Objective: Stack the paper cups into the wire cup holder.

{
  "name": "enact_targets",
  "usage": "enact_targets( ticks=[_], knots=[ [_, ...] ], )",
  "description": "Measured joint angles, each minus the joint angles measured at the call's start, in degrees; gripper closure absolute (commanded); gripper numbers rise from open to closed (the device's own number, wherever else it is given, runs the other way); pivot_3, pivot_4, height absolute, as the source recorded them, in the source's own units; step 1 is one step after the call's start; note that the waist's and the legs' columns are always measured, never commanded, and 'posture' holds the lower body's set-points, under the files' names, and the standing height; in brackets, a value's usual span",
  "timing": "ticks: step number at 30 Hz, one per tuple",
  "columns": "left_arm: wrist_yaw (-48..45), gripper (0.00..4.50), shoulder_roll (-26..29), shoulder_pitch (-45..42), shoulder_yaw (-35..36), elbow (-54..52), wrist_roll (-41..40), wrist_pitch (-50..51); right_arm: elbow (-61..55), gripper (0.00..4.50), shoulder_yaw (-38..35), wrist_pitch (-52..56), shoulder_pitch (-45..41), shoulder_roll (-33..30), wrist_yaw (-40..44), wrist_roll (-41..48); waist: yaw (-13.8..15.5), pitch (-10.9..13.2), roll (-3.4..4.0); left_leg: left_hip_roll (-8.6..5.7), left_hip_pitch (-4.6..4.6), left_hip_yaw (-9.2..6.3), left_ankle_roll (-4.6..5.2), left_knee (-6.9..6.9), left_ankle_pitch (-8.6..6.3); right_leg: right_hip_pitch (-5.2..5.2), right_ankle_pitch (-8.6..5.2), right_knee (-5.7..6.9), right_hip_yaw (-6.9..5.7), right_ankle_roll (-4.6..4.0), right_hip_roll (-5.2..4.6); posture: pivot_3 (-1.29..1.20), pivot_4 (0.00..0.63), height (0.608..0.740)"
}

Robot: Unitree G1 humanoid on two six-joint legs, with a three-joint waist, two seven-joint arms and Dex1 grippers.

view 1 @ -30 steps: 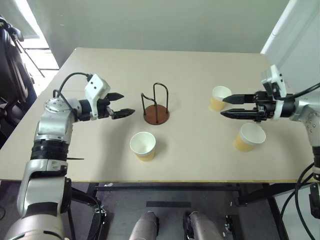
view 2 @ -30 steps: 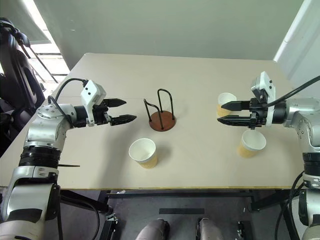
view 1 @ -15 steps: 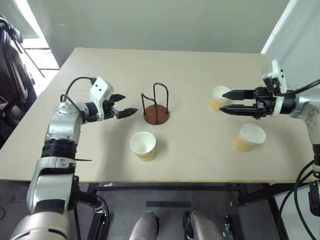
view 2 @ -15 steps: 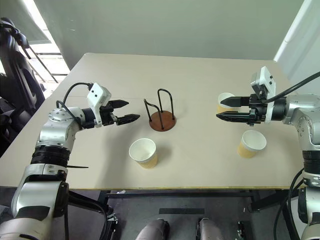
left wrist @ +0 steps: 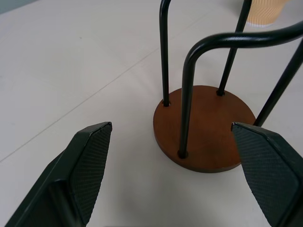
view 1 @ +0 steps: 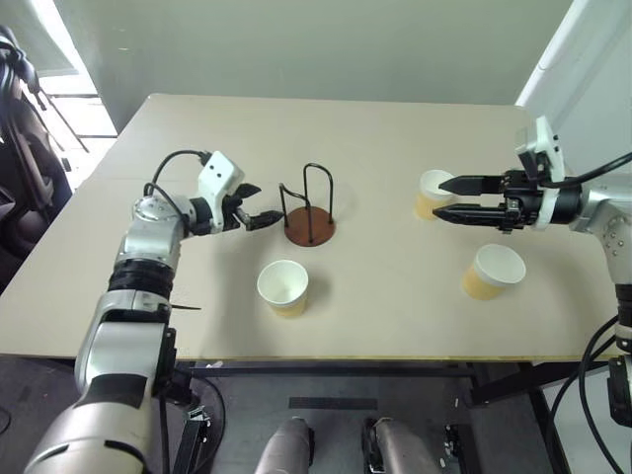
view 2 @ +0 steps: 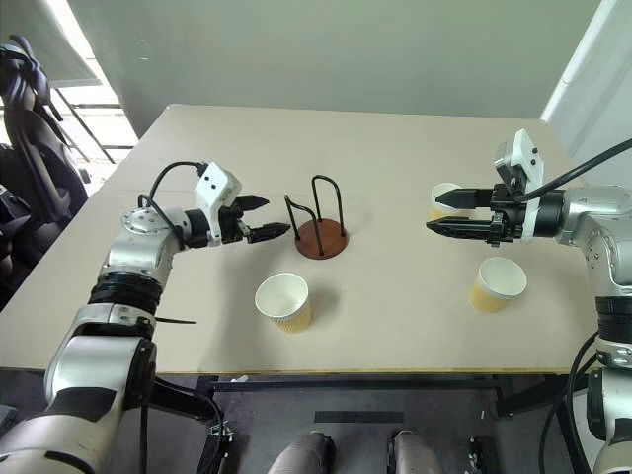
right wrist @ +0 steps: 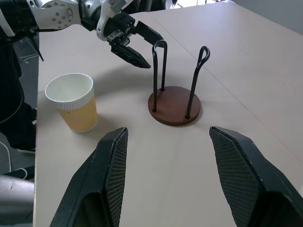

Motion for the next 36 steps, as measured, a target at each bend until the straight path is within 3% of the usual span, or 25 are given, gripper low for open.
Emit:
enact_targets(
  ticks=[10, 11, 14, 23, 36],
  knots=[
    [1.2, 0.19, -4.2, -3.4, -0.2, 7.0, 2.0, -3.3, 0.0, 1.76, 0.0, -0.1, 0.0, 0.0, -0.6, 0.0, 0.2, 0.0, 0.00, -0.01, -0.06, 0.01, 0.03, 0.08, 0.01, 0.00, 0.07, -0.05, 0.01, 0.11, -0.01, 0.00, 0.150, 0.740],
    [1.3, 0.35, -4.5, -3.7, -0.1, 7.6, 2.0, -3.6, 0.0, 1.76, 0.0, -0.1, 0.0, 0.0, -0.6, 0.0, 0.2, 0.0, 0.00, -0.01, -0.06, 0.01, 0.03, 0.08, 0.01, 0.00, 0.07, -0.05, 0.01, 0.11, -0.01, 0.00, 0.150, 0.740],
    [1.6, 1.12, -5.5, -4.9, -0.1, 9.4, 2.1, -4.5, 0.0, 1.76, 0.0, -0.1, 0.0, 0.0, -0.9, 0.0, 0.2, 0.0, 0.00, -0.01, -0.07, 0.01, 0.04, 0.09, 0.02, 0.00, 0.08, -0.05, 0.01, 0.14, -0.01, 0.00, 0.150, 0.740],
    [1.4, 4.49, -6.4, -6.3, 0.1, 11.9, 2.0, -6.3, -0.2, 1.76, 0.0, 0.0, 0.2, 0.0, -1.7, 0.0, 0.2, 0.0, 0.00, -0.02, -0.09, 0.03, 0.06, 0.13, 0.03, 0.00, 0.10, -0.06, 0.01, 0.18, 0.00, 0.00, 0.150, 0.740],
    [1.5, 4.49, -8.1, -6.6, 0.8, 12.3, 1.9, -6.8, -0.2, 1.76, 0.0, -0.1, 0.2, 0.0, -1.7, 0.0, 0.3, 0.0, 0.00, -0.04, -0.25, 0.03, 0.13, 0.50, 0.02, 0.00, 0.19, -0.06, 0.02, 0.31, 0.00, 0.00, 0.150, 0.740]
  ],
)
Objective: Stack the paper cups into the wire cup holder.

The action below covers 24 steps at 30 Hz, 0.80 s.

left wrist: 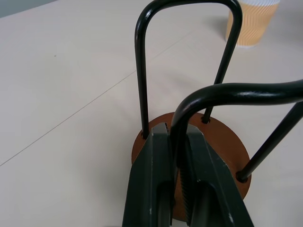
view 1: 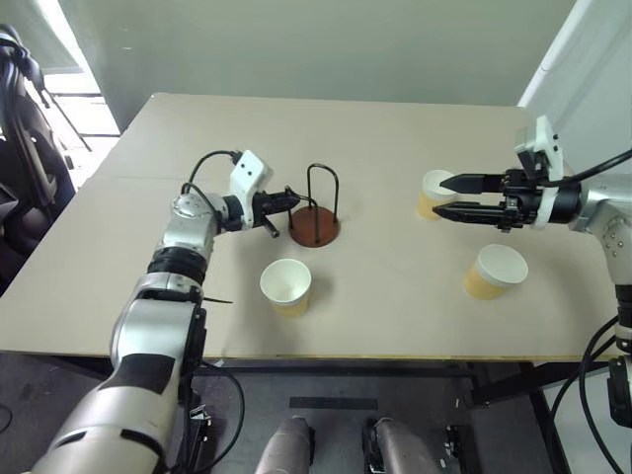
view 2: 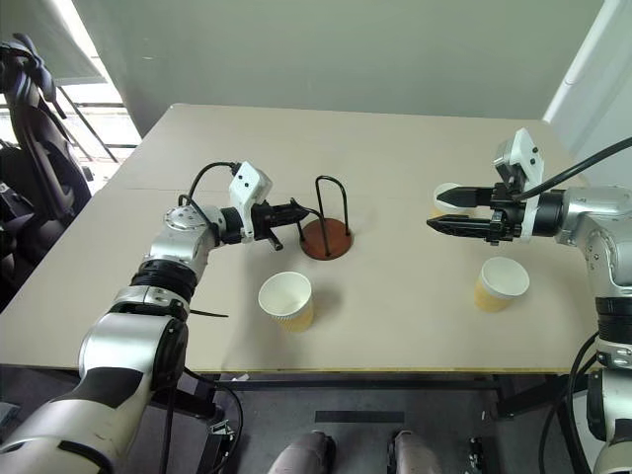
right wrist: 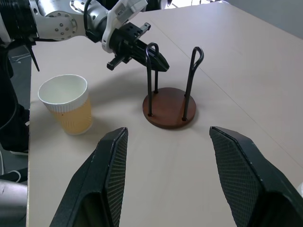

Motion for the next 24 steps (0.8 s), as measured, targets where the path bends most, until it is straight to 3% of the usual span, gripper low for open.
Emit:
enact_targets(
  ticks=[11, 24],
  knots=[
    [-1.8, 4.49, -6.9, 1.4, -0.4, -3.7, -0.3, 0.9, -0.1, 1.76, 0.0, 0.0, 0.5, -0.5, 0.0, 0.0, 0.2, 0.0, 0.00, -0.05, -0.18, 0.04, 0.19, 0.38, -0.10, 0.00, 0.12, -0.02, 0.03, 0.20, -0.02, 0.00, 0.150, 0.740],
    [-6.1, 4.49, -11.2, 10.0, -5.7, -24.5, -1.6, 12.6, -0.4, 1.76, 0.0, 0.0, 1.1, -0.9, -0.4, 0.1, 0.6, 0.0, 0.00, -0.05, -0.18, 0.13, 0.37, 0.49, -0.11, 0.02, 0.28, 0.00, 0.10, 0.33, -0.04, 0.00, 0.150, 0.740]
  ],
)
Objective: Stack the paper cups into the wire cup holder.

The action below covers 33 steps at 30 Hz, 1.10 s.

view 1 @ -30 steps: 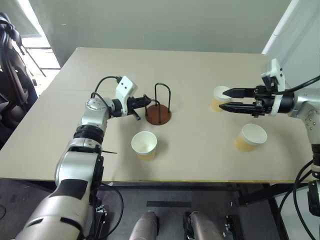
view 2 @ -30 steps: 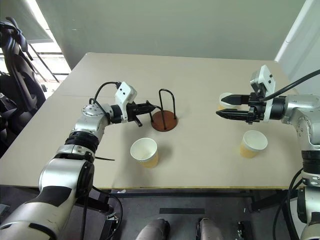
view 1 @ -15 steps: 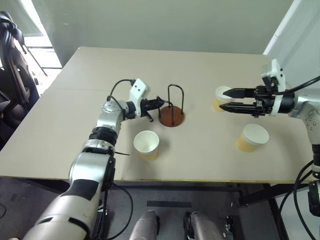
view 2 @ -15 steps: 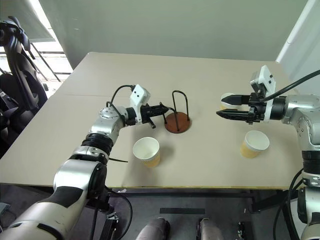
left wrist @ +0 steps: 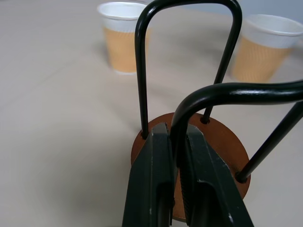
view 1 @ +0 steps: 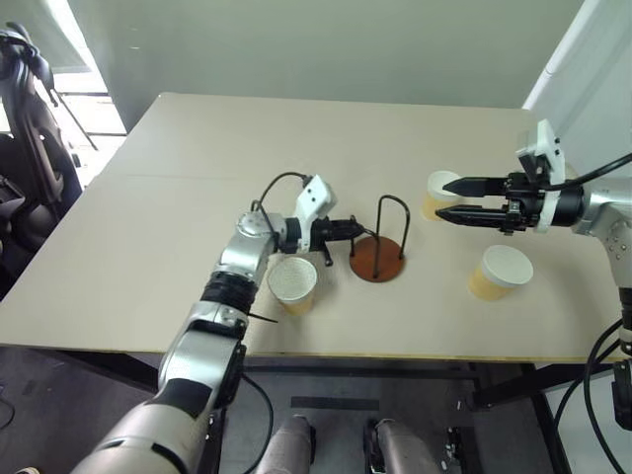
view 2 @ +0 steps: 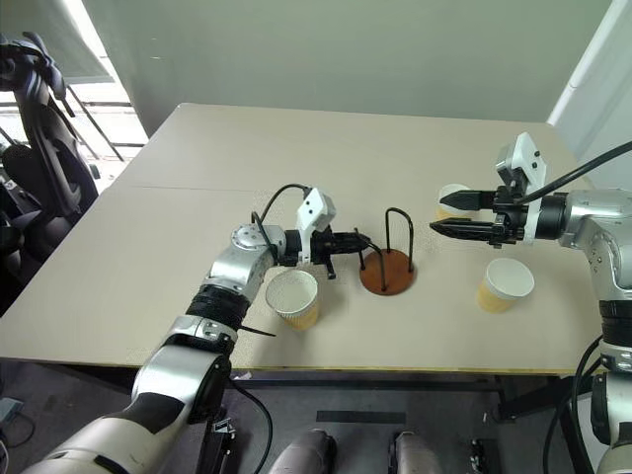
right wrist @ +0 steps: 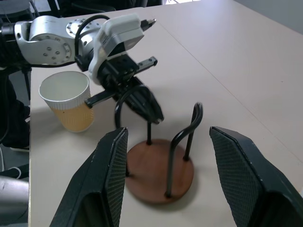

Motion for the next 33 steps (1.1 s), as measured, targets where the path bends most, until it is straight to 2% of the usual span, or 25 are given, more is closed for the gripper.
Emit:
enact_targets(
  ticks=[15, 28, 33],
  knots=[
    [-1.6, 4.49, -0.7, 1.0, -5.1, -5.6, -0.4, 4.3, -0.1, 1.76, 0.0, 0.0, 0.2, 0.0, -0.2, 0.0, 0.0, 0.0, 0.00, -0.01, 0.01, 0.00, 0.50, -0.01, 0.07, 0.00, 0.36, -0.02, 0.03, -0.04, -0.02, 0.00, 0.150, 0.740],
    [-1.5, 4.49, 0.4, 1.7, -7.5, -7.3, 0.1, 2.2, -0.2, 1.76, 0.0, 0.0, 0.2, 0.0, -0.4, 0.0, 0.0, 0.0, 0.00, -0.02, 0.02, 0.00, 0.51, -0.01, 0.12, 0.01, 0.40, -0.03, 0.03, -0.03, -0.03, 0.00, 0.150, 0.740],
    [-1.5, 2.92, 1.3, 2.0, -8.0, -6.6, 1.4, 1.6, -0.2, 1.76, 0.0, -0.1, 0.2, 0.0, -0.4, 0.0, 0.0, 0.0, 0.00, -0.02, 0.02, 0.00, 0.52, -0.03, 0.16, 0.01, 0.42, -0.04, 0.03, -0.04, -0.03, 0.00, 0.150, 0.740]
  ],
)
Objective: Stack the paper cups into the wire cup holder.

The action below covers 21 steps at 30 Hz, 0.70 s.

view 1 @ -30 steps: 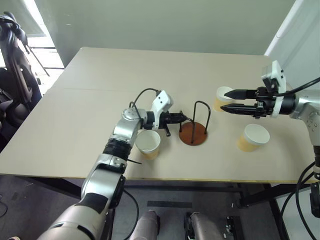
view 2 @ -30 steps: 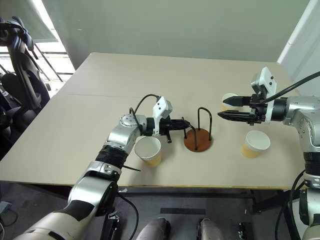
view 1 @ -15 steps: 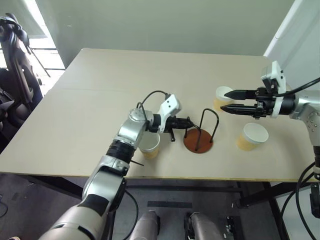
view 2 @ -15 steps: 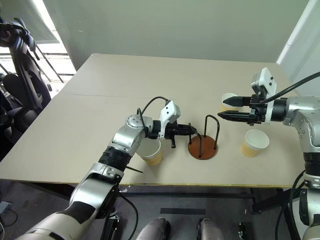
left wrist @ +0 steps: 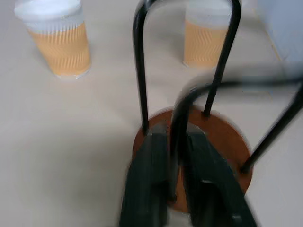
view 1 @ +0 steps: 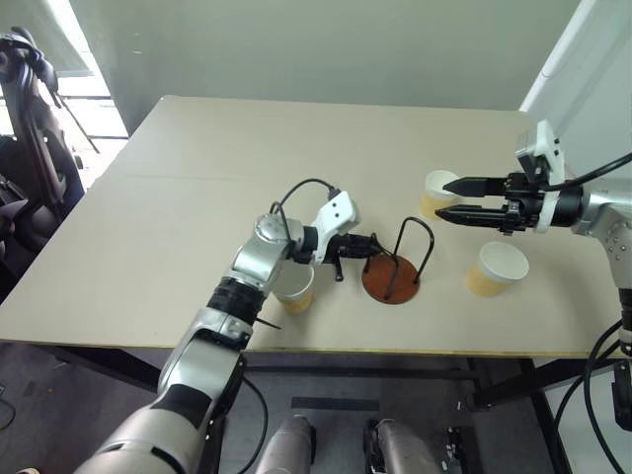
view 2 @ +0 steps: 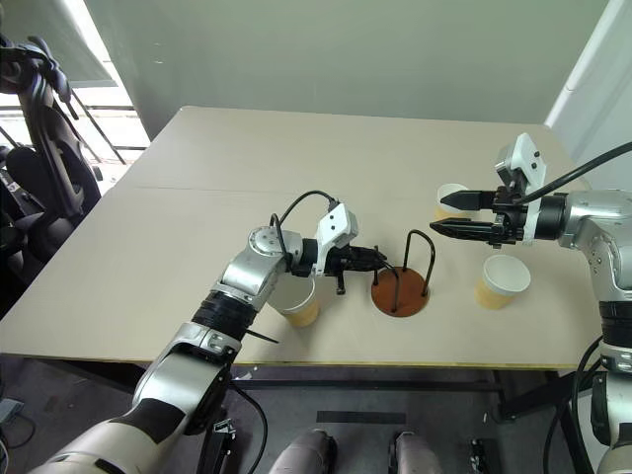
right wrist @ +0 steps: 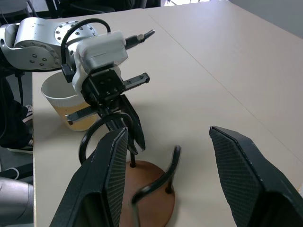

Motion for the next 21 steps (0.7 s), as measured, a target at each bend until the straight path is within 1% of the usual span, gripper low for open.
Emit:
enact_targets(
  ticks=[6, 8, 16, 21],
  knots=[
    [0.1, 0.82, -0.3, 0.0, 0.2, 0.0, -0.3, 0.0, 0.0, 1.76, 0.0, 0.0, 0.0, 0.0, 0.0, 0.0, 0.0, 0.0, 0.00, -0.01, -0.02, 0.00, 0.00, -0.03, 0.00, 0.00, 0.00, -0.06, 0.00, 0.00, -0.01, 0.00, 0.150, 0.740],
    [0.1, 0.04, -0.3, 0.0, 0.5, 0.1, -0.4, 0.0, 0.0, 1.76, 0.0, 0.0, 0.0, 0.0, 0.0, 0.0, 0.0, 0.0, 0.00, 0.00, -0.02, 0.00, -0.01, -0.06, 0.00, 0.00, 0.00, -0.07, 0.00, 0.01, -0.01, 0.00, 0.150, 0.740],
    [1.5, 0.04, -0.2, -0.4, 2.8, 1.7, -1.2, -1.0, 0.5, 1.76, 0.0, 0.0, 0.0, 0.0, -0.3, 0.0, 0.0, 0.0, 0.00, -0.01, -0.04, 0.00, 0.00, -0.06, 0.00, 0.00, 0.01, -0.10, 0.00, 0.01, -0.01, 0.00, 0.150, 0.740],
    [1.4, 0.04, -0.2, -0.4, 3.1, 1.5, -2.1, -0.9, 0.5, 1.76, 0.0, 0.1, 0.0, 0.0, -0.3, 0.0, 0.0, 0.0, 0.00, -0.01, -0.04, 0.00, 0.00, -0.07, 0.00, 0.00, 0.01, -0.11, 0.00, 0.01, -0.01, 0.00, 0.150, 0.740]
  ],
)
